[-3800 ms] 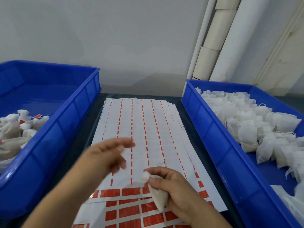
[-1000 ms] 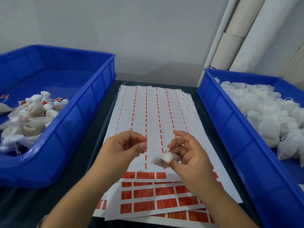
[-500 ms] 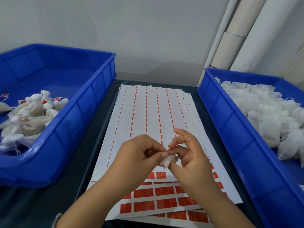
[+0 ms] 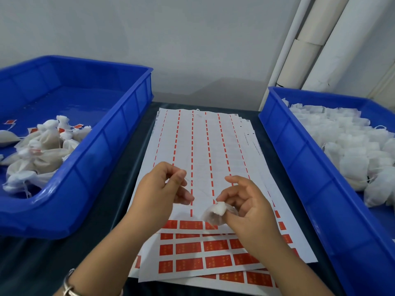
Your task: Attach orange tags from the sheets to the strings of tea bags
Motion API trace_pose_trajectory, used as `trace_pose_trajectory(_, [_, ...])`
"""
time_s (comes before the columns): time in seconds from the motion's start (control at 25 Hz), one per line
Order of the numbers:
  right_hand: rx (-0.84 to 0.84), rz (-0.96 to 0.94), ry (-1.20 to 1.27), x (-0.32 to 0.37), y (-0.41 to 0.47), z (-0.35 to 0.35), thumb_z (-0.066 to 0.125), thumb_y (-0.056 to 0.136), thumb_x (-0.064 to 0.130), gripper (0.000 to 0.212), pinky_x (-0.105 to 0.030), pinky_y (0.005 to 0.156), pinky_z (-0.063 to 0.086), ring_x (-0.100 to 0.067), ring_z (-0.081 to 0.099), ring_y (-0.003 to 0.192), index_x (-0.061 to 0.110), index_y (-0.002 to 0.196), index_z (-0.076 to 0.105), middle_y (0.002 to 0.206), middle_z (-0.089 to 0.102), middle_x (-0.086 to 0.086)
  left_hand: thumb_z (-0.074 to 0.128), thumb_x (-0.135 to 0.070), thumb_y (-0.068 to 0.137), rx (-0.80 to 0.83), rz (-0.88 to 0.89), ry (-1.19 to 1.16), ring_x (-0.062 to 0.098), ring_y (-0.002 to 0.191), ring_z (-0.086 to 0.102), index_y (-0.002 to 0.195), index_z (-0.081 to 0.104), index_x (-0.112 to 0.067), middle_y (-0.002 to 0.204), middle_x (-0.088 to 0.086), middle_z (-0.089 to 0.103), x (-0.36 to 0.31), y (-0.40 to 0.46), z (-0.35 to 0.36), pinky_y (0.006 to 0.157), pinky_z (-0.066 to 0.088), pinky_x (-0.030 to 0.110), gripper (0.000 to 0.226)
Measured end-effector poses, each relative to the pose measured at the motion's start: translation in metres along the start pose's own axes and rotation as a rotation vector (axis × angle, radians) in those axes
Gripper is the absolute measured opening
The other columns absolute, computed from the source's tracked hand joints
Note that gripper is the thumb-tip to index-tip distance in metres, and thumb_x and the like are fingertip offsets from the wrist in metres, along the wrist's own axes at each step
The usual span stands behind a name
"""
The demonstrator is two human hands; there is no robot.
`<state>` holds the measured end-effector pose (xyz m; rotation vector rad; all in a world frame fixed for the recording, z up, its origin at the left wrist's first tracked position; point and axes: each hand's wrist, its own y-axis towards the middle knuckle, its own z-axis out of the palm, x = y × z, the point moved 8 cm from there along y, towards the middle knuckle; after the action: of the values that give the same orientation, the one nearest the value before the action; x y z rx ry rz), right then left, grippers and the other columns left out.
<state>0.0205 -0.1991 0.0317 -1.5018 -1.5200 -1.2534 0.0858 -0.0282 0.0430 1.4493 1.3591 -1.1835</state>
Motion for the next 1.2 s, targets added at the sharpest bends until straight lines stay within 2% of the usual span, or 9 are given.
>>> trace_pose_trajectory(0.16, [0.021,0.021,-0.012,-0.002,0.003,0.0,0.075,0.076,0.005,0.053,-0.002,0.068,0.045,0.003,0.063,0.09,0.042,0.105,0.05,0.09,0.066,0.022,0.05,-0.027,0.094,0.116,-0.051,0.248,0.006,0.079,0.062,0.094,0.054,-0.033,0.096,-0.016,0.061,0.016,0.001,0.001,0.061,0.05,0.016,0.007])
trace_pose_trajectory(0.28, [0.038,0.019,0.02,-0.001,0.006,0.003,0.078,0.073,0.007,0.061,-0.009,0.066,0.05,-0.002,0.065,0.087,0.05,0.105,0.048,0.089,0.062,0.019,0.062,-0.042,0.083,0.254,0.131,0.347,-0.004,0.095,0.05,0.108,0.037,-0.06,0.104,-0.035,0.043,0.002,-0.013,0.014,0.068,0.04,0.008,0.04])
trace_pose_trajectory(0.36, [0.068,0.017,0.041,0.0,0.007,0.007,0.078,0.072,0.009,0.067,-0.016,0.068,0.055,-0.006,0.066,0.086,0.059,0.103,0.046,0.09,0.059,0.017,0.07,-0.05,0.073,0.398,0.266,0.444,-0.017,0.096,0.043,0.111,0.033,-0.067,0.101,-0.044,0.039,-0.006,-0.027,0.034,0.077,0.037,0.007,0.056])
trace_pose_trajectory(0.44, [0.104,0.021,0.033,0.0,0.007,0.01,0.077,0.073,0.006,0.073,-0.02,0.07,0.056,-0.009,0.067,0.086,0.063,0.103,0.043,0.09,0.056,0.017,0.071,-0.042,0.077,0.425,0.349,0.519,-0.017,0.09,0.047,0.117,0.044,-0.059,0.096,-0.038,0.047,-0.008,-0.029,0.044,0.074,0.036,0.003,0.051])
trace_pose_trajectory(0.56, [0.142,0.026,0.0,-0.001,0.007,0.009,0.075,0.074,0.003,0.076,-0.017,0.067,0.054,-0.008,0.067,0.085,0.064,0.105,0.042,0.088,0.055,0.019,0.064,-0.034,0.085,0.4,0.386,0.642,-0.005,0.078,0.055,0.113,0.065,-0.041,0.087,-0.023,0.06,-0.008,-0.024,0.042,0.069,0.042,0.004,0.028])
trace_pose_trajectory(0.76, [0.216,0.073,-0.068,-0.004,0.004,0.008,0.07,0.078,0.0,0.071,-0.014,0.062,0.053,-0.003,0.065,0.083,0.061,0.102,0.043,0.09,0.056,0.022,0.056,-0.034,0.09,0.44,0.33,0.672,-0.003,0.076,0.055,0.111,0.067,-0.035,0.076,-0.03,0.051,-0.004,-0.02,0.031,0.068,0.041,0.005,0.024])
trace_pose_trajectory(1.0, [0.305,0.153,-0.135,-0.001,0.003,0.014,0.064,0.084,0.002,0.041,-0.013,0.067,0.053,0.003,0.063,0.088,0.039,0.099,0.054,0.088,0.067,0.025,0.054,-0.034,0.092,0.459,0.275,0.681,-0.001,0.078,0.057,0.11,0.067,-0.03,0.078,-0.025,0.053,-0.01,-0.016,0.025,0.069,0.043,0.007,0.023])
trace_pose_trajectory(1.12, [0.303,0.313,-0.049,-0.003,0.009,0.019,0.057,0.086,-0.002,0.036,-0.026,0.072,0.055,-0.011,0.064,0.091,0.033,0.088,0.064,0.088,0.072,0.011,0.052,-0.034,0.092,0.437,0.341,0.733,0.005,0.08,0.056,0.114,0.066,-0.028,0.085,-0.018,0.056,-0.022,-0.016,0.033,0.072,0.044,0.01,0.027])
trace_pose_trajectory(1.2, [0.271,0.394,0.034,-0.001,0.012,0.019,0.06,0.088,0.012,0.023,-0.037,0.079,0.053,-0.016,0.064,0.086,0.03,0.078,0.07,0.083,0.071,0.002,0.051,-0.034,0.093,0.431,0.388,0.768,0.007,0.08,0.056,0.116,0.066,-0.028,0.088,-0.014,0.058,-0.029,-0.017,0.035,0.075,0.046,0.014,0.028])
